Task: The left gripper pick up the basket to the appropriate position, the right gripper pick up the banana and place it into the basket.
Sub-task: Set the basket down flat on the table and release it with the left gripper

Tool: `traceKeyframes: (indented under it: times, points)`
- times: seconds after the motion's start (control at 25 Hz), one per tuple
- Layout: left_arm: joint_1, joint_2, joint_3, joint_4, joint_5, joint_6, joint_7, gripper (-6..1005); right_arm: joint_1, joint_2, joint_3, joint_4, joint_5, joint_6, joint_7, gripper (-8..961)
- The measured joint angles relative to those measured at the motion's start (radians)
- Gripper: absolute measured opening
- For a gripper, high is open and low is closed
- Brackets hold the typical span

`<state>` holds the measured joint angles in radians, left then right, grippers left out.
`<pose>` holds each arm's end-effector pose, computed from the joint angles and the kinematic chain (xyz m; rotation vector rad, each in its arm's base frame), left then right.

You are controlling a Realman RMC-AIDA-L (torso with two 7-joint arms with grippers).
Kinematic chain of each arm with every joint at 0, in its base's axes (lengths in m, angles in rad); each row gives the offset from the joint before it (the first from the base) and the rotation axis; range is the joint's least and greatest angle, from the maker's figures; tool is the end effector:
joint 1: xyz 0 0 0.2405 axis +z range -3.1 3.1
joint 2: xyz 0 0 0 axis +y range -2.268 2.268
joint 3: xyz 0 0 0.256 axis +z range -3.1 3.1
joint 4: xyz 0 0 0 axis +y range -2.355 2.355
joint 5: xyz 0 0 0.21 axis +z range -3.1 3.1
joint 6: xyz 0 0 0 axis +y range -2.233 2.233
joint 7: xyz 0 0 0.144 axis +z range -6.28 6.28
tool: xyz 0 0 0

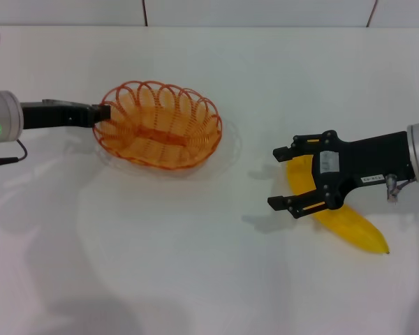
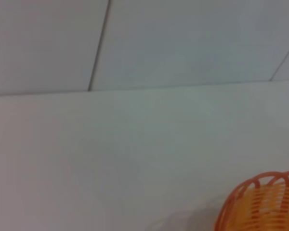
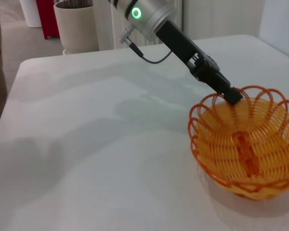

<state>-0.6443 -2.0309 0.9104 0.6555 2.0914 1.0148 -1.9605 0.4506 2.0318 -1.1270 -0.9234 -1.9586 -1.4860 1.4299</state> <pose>-0.2712 0.4097 0.0039 -2.3297 -1.1134 -0.3285 0.2445 0.3266 -0.0041 -2.9405 0.2650 0.3059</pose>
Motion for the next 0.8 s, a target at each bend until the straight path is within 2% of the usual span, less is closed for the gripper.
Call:
traceKeyframes:
  times: [0.8]
  points:
    - [0.002, -0.002, -0.004, -0.037, -0.001, -0.022, 0.011, 50, 0.004, -0.001, -0.02, 0.0, 0.0, 0.004, 0.015, 890]
